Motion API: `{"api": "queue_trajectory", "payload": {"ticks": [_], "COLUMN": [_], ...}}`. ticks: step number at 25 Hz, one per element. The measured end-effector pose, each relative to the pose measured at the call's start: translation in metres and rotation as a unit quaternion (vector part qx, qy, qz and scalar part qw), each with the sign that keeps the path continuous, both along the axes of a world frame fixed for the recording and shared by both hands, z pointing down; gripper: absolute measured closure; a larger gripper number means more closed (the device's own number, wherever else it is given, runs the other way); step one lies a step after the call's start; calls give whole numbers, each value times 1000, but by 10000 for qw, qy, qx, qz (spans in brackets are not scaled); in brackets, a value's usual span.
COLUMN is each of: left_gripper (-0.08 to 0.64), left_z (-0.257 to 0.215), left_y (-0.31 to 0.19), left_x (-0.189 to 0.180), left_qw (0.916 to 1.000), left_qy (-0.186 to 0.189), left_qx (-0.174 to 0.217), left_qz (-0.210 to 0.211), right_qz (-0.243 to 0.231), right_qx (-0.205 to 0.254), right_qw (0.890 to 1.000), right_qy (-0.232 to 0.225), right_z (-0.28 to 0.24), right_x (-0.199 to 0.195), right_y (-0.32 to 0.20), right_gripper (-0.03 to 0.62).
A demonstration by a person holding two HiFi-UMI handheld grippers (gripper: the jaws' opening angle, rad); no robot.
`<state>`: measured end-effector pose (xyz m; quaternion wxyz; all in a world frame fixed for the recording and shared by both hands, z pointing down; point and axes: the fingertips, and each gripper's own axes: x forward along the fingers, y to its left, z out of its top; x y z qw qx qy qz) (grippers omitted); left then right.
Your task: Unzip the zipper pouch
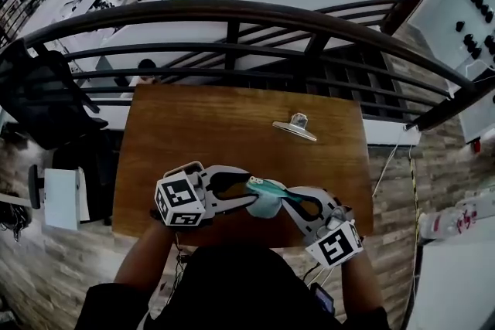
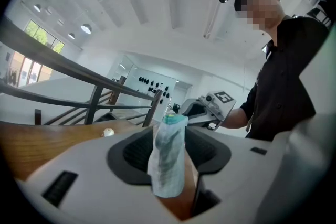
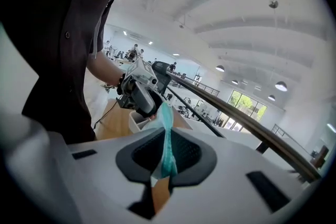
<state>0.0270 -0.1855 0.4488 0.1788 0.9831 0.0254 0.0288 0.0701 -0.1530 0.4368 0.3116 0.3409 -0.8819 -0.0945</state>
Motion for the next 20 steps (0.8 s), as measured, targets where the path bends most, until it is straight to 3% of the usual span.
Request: {"api": "queue_trajectory", "payload": {"ticks": [5, 12, 20], "left_gripper": [482, 509, 538], "left_z": [-5, -5, -2], "left_y": [6, 14, 27], "left_x": [2, 13, 29], "left_qw": [9999, 9999, 9980], "left_qy": [9, -84, -215], "left_qx": [86, 99, 25], "left_qz": [92, -86, -597], "right_qz": [-61, -130, -210], "right_qx": [-50, -40, -56], "right_qw": [10000, 9999, 9997], "right_qy": [48, -41, -96], "right_z": [1, 2, 8], "right_x": [2, 15, 36], "right_y": [3, 8, 12], "right_gripper": [566, 566, 552]}}
